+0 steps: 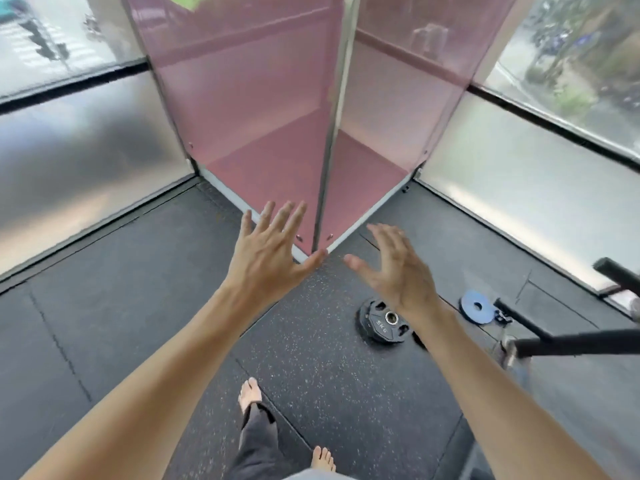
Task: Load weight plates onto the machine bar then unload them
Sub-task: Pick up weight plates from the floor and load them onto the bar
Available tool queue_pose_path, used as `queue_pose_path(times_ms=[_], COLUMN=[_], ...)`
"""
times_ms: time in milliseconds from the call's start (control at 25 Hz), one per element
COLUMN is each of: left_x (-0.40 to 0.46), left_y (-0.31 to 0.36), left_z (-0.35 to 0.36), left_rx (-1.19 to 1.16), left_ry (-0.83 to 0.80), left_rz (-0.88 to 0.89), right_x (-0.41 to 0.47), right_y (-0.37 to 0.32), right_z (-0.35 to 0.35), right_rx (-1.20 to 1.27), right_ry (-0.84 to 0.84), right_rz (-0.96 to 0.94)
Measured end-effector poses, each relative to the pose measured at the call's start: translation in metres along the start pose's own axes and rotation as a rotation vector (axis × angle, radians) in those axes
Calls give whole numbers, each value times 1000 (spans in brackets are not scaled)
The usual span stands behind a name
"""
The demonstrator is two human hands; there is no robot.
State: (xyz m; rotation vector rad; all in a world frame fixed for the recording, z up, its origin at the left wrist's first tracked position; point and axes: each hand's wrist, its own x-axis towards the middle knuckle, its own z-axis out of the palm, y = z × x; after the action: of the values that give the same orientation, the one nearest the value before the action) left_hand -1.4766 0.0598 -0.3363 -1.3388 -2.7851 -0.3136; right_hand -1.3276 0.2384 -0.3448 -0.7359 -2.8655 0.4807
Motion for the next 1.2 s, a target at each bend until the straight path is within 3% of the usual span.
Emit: queue_pose_path(times_ms=[280,600,920,1200], left_x=[122,250,341,383], left_y=[-10,90,194,227], left_z=[27,109,241,465], left_rx=[-2,3,-59,-115], left_ry=[-141,-301,-472,-619], left_rz=[280,570,587,501], right_x=[58,56,87,118], right_y=[33,155,292,426], right_z=[4,19,82,236], right_rx=[24,79,137,196], right_ry=[47,103,7,-33], right_rz=[326,782,1023,1175])
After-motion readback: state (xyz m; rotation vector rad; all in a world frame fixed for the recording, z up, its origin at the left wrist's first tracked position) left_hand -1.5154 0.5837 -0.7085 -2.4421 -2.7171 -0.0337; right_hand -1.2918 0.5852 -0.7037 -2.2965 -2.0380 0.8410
